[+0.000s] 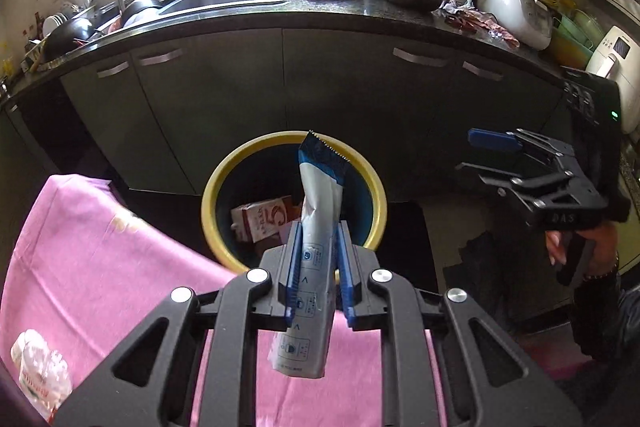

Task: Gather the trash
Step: 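Grasp the toothpaste tube with the left gripper and drop it into the bin, then grasp the white tissue with the right gripper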

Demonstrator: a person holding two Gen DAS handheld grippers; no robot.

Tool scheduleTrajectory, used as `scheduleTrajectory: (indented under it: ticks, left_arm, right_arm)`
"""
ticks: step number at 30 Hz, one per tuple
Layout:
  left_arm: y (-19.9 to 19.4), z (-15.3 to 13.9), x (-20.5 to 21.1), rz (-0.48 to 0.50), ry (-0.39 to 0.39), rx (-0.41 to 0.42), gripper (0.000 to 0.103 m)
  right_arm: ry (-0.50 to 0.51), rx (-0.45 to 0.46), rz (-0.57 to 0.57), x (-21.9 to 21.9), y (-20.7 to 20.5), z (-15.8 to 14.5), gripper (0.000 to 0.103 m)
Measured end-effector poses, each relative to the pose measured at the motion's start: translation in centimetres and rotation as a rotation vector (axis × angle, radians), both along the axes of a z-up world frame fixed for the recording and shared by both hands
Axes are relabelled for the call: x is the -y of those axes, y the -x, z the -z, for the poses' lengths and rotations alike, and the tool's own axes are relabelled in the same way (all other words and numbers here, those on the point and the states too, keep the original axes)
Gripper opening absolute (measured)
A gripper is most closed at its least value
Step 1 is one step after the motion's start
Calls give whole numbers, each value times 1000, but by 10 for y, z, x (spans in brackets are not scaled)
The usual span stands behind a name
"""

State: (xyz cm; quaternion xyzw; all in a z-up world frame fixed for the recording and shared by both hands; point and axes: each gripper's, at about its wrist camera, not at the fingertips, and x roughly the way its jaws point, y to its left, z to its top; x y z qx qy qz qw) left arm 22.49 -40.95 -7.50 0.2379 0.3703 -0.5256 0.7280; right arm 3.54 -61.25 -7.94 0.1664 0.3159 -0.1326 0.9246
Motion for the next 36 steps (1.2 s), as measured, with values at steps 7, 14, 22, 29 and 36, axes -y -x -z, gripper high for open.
scheduleTrajectory:
  ticks: [7,14,22,29,36]
  left_arm:
    - [-37,47,74,-53,-59,-40,27]
    - [-40,32,51,-150,-3,-59,46]
    - [11,-44,-86,-250,245,1,59]
    - [74,-82,-223,-461,392,137,69]
    - [110,-81,-316,-686,383,215,71]
  right_arm:
    - [-34,-21,67,26,22,14,79]
    - [-39,-53,60,30,26,21,80]
    - [-9,-63,-169,-16,-5,18,82]
    - [-2,-93,-535,-122,-54,23,83]
    - [47,-102,-895,-242,-94,34,86]
